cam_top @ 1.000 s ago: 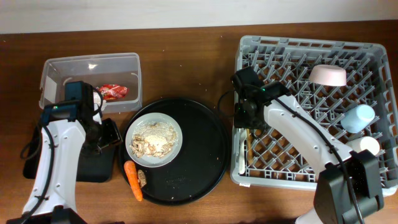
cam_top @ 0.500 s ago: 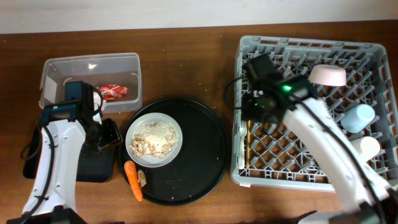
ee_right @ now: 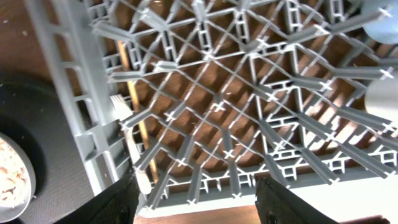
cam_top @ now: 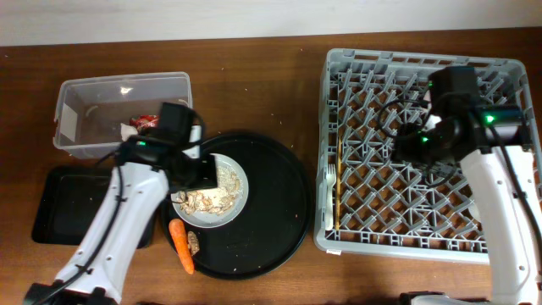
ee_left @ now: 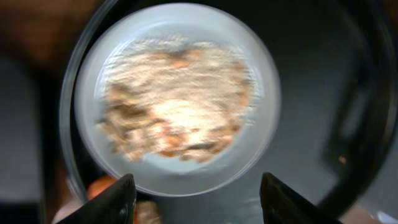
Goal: Sort waste into correct bins and load items into the dishwasher rack
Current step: 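Grasp the rim of the white plate with the left gripper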
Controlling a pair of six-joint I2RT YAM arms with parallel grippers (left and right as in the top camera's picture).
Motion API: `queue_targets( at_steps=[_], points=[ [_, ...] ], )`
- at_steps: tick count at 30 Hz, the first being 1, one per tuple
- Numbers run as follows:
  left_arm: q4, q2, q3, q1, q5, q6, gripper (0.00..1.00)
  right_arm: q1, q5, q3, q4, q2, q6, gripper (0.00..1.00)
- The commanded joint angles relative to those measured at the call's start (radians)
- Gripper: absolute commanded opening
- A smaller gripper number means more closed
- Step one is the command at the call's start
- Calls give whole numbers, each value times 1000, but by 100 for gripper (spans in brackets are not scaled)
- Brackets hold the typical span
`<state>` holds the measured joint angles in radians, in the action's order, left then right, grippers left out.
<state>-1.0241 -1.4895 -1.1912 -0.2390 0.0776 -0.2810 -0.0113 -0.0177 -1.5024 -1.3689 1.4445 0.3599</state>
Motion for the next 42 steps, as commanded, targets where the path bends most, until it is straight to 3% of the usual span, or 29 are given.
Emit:
queue_targets(
  at_steps=[1, 10, 14, 32, 36, 42],
  points=[
    [31, -42, -1, -121, 13, -19, 63, -62, -16, -11, -15, -8, -43, 65],
    [117, -254, -1, -306, 11, -22, 62, -115, -16, -11, -31, -8, -91, 65],
    [131, -322, -1, -317, 4, -22, 61, -116, -16, -11, -30, -8, -91, 65],
    [127, -443, -1, -317, -60, -21, 40, -116, -16, -11, -30, -8, -91, 65],
    [127, -444, 13, -317, -60, -21, 19, -116, -16, -11, -30, -8, -91, 65],
    [121, -444, 10, -317, -82, -21, 1, -116, -16, -11, -31, -8, -91, 65]
  ],
)
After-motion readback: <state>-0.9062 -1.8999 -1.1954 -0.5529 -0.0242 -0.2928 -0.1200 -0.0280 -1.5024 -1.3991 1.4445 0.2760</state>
